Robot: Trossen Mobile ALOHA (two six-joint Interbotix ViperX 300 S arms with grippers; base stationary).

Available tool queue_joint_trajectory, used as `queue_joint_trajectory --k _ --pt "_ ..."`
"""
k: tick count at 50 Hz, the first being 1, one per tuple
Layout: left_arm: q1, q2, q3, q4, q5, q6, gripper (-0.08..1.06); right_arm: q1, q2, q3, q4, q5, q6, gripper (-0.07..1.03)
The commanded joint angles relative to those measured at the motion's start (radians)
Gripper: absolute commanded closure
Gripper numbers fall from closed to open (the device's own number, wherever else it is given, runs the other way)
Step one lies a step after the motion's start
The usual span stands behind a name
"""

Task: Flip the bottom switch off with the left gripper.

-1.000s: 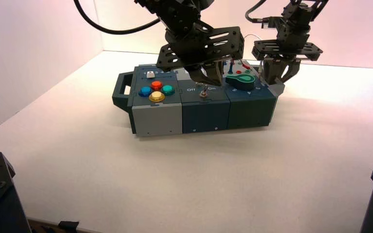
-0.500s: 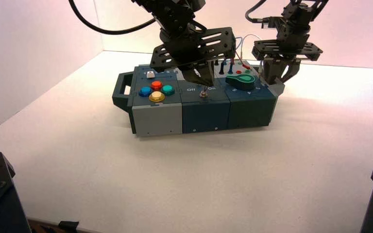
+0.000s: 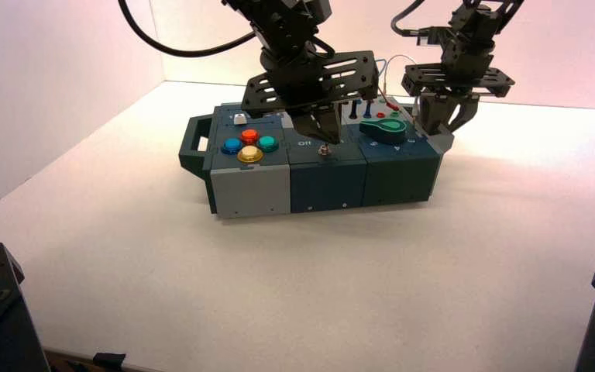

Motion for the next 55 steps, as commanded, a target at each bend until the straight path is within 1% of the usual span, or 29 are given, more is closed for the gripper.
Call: queue_joint_trajectory --k 1,10,26,36,43,55 --pt "0.028 -0.020 -0.018 0.000 0.018 -0.005 1.00 0.026 -0.015 -0.023 0.005 -0.006 -0.008 0.98" --pt "0.049 -0.037 -0.006 0.002 0.020 -0.003 1.00 0.026 -0.015 -0.026 0.005 -0.008 -0.008 0.98" --pt "0.063 -0.046 0.012 0.000 0.021 -0.006 1.00 0.026 -0.015 -0.028 0.005 -0.008 -0.008 0.98" --pt "0.066 -0.043 0.017 0.002 0.021 -0.009 1.00 0.026 -0.015 -0.026 0.005 -0.008 -0.009 0.98" --pt "0.071 -0.044 0.021 0.002 0.020 -0.018 1.00 0.026 -0.015 -0.028 0.005 -0.008 -0.009 0.98" --pt "0.072 -0.046 0.021 0.002 0.014 -0.015 1.00 0.026 -0.014 -0.031 0.006 -0.008 -0.008 0.98"
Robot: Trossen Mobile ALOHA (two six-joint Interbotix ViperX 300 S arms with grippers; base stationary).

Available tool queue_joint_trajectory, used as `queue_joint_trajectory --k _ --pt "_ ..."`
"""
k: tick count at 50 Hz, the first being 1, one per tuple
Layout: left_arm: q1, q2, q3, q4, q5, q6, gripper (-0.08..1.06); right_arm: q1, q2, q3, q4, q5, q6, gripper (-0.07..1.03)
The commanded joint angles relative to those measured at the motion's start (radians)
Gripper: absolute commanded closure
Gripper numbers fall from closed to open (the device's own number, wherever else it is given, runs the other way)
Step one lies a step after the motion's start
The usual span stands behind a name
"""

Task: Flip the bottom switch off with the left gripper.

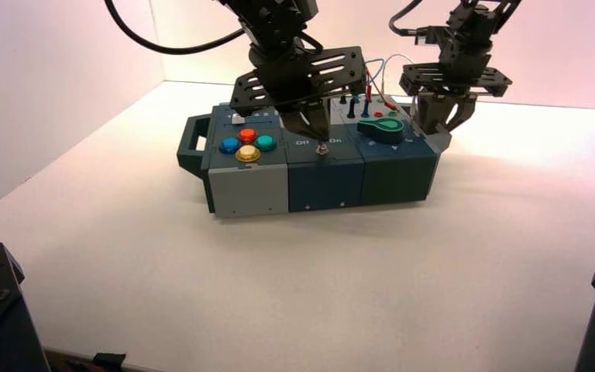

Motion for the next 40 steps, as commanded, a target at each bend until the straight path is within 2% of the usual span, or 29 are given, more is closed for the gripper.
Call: queue_joint_trajectory --k 1,40 --pt "0.041 -0.023 -0.003 0.005 0.002 0.003 1.00 0.020 -0.014 -0.026 0.006 -0.006 -0.008 0.98" --pt "0.014 -0.046 -0.101 0.012 0.021 0.009 1.00 0.028 -0.021 -0.035 0.015 -0.008 -0.008 0.98"
